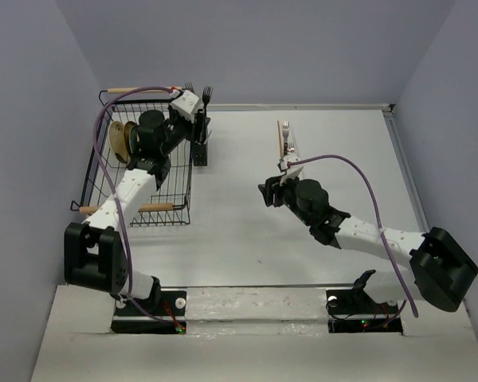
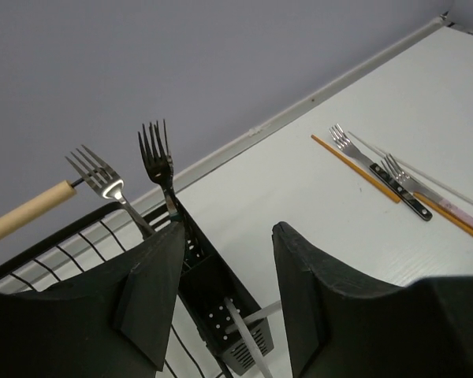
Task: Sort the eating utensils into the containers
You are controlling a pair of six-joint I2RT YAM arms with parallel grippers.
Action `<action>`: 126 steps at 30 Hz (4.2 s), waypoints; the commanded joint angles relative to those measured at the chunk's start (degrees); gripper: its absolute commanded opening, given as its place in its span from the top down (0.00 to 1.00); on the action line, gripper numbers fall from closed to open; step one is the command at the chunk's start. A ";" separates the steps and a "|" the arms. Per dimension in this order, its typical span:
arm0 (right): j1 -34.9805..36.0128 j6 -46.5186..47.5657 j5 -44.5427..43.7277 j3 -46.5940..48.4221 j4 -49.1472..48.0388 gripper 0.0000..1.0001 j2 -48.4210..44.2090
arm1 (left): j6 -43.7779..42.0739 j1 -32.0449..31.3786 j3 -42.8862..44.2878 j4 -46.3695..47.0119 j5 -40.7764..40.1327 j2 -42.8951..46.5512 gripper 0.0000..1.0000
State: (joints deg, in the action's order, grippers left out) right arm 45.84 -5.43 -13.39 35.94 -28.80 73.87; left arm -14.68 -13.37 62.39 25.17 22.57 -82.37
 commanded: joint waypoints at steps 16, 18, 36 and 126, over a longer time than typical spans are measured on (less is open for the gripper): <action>-20.97 -6.70 3.36 39.01 40.48 0.68 19.55 | -8.25 0.53 0.83 -8.47 -24.58 19.15 0.25; -22.55 -7.31 6.87 44.81 41.89 0.69 24.38 | -9.22 0.62 -2.53 -9.17 -25.64 22.33 0.22; -26.77 -4.94 4.16 87.11 61.14 0.65 60.69 | -9.05 1.32 -12.56 -10.23 -25.38 25.77 0.16; -25.55 -0.99 10.13 45.20 15.64 1.00 35.49 | -7.83 1.32 -10.54 -12.33 -15.64 25.50 0.15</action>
State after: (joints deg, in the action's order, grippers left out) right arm 18.68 -8.38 -5.30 86.32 1.67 118.08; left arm -23.68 -12.25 49.10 12.40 1.39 -57.25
